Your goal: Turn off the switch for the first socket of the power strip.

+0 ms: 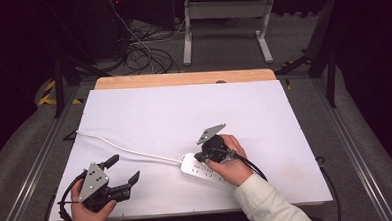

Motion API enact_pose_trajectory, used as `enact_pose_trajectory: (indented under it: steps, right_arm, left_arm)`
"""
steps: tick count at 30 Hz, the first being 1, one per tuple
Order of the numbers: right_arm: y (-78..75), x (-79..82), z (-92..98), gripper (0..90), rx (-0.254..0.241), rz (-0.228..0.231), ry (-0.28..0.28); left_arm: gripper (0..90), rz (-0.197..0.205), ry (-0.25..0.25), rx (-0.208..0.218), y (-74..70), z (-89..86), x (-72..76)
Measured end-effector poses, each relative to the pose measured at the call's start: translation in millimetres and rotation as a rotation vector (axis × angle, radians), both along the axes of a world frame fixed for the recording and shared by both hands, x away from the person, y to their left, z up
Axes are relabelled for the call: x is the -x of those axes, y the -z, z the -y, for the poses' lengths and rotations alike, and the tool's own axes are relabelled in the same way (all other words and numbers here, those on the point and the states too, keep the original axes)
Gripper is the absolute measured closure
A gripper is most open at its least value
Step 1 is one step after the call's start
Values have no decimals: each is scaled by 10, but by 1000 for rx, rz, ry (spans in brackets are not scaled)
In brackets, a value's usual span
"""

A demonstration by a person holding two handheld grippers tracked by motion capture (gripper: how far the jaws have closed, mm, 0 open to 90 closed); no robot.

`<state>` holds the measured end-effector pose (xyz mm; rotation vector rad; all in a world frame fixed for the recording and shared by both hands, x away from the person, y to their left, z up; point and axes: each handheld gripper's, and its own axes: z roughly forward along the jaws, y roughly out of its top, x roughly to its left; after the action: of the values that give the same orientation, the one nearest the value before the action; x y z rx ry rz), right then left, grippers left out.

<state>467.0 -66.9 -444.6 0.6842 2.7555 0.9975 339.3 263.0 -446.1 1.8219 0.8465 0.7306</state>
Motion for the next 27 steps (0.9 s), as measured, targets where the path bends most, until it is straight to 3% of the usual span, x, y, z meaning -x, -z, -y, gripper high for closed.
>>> enact_pose_trajectory:
  steps: [27]
  right_arm:
    - [44, 19, -11, 900, 15, 12, 0]
  left_arm:
    - [191, 6, 0, 1, -6, 0, 7]
